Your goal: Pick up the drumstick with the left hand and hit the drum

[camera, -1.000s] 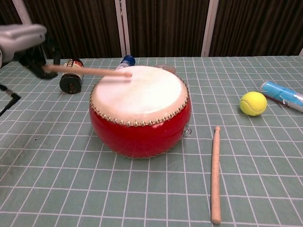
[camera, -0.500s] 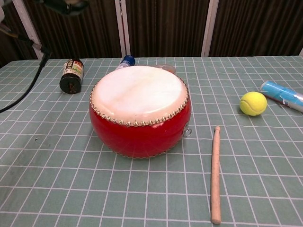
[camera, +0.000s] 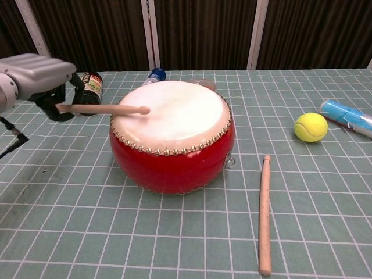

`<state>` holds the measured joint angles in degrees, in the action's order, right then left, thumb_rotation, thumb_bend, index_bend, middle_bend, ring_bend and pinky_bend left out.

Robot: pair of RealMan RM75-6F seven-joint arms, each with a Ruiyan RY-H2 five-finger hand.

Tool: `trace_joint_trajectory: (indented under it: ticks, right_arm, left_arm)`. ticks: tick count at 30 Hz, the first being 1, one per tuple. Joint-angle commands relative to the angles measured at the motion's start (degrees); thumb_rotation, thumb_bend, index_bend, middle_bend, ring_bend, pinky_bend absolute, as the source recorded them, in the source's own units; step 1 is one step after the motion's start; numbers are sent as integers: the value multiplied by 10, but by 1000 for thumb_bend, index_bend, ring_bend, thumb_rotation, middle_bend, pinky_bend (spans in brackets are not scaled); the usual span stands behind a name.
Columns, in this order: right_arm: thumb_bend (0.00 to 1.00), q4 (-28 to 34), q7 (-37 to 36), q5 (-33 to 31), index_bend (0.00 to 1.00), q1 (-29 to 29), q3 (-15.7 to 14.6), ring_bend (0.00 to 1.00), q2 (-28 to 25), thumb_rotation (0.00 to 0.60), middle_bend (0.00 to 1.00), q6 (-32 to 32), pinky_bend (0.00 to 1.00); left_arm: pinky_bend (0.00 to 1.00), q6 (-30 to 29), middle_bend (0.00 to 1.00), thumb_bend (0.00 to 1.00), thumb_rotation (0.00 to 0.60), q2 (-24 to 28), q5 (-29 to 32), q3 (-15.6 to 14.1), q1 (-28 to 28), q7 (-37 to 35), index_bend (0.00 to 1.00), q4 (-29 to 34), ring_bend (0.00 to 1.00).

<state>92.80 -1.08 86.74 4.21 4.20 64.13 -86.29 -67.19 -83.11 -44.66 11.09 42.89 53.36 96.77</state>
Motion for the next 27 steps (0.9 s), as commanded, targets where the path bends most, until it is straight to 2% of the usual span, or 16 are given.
trace_joint_trajectory:
  ticks: [1, 4, 6, 9, 12, 15, 17, 20, 24, 27]
  right_arm:
    - [331, 1, 0, 0, 0, 0, 0, 0, 0, 600, 0, 0, 110]
    - [331, 1, 0, 1, 0, -1, 0, 0, 0, 600, 0, -1, 110]
    - [331, 1, 0, 0, 0, -1, 0, 0, 0, 600, 0, -1, 111]
    - [331, 2, -1, 0, 0, -1, 0, 0, 0, 600, 0, -1, 109]
    - [331, 1, -2, 0, 0, -2, -1, 0, 0, 600, 0, -2, 110]
    - [332, 1, -1, 0, 0, -2, -1, 0, 0, 600, 0, -1, 110]
    - [331, 3, 0, 0, 0, -2, -1, 0, 0, 600, 0, -1, 109]
    - [332, 3, 2, 1, 0, -2, -1, 0, 1, 600, 0, -2, 110]
    - [332, 4, 5, 0, 0, -2, 0, 0, 1, 600, 0, -1, 110]
    - [331, 5, 5, -2, 0, -1, 1, 0, 1, 600, 0, 0, 111]
  left_arm:
    - [955, 34, 1000, 482, 600, 59, 103, -6, 31, 61, 746, 57, 1000]
    - [955, 18, 1000, 482, 600, 83, 73, 12, 24, 17, 745, 90, 1000]
    - [955, 0, 1000, 482, 600, 94, 26, 27, 9, -40, 743, 114, 1000]
    - [953, -24, 1000, 479, 600, 109, -60, 31, -20, -122, 742, 139, 1000]
    - [943, -43, 1000, 472, 600, 132, -160, 7, -53, -189, 741, 148, 1000]
    - [932, -52, 1000, 470, 600, 151, -217, -27, -79, -218, 729, 147, 994]
    - [926, -46, 1000, 470, 600, 168, -220, -50, -94, -220, 721, 155, 978]
    - [920, -31, 1000, 463, 600, 184, -213, -69, -105, -227, 718, 161, 947]
    - [906, -28, 992, 459, 600, 181, -238, -90, -118, -238, 709, 134, 908]
    - [886, -22, 960, 458, 600, 173, -236, -102, -126, -237, 674, 117, 877]
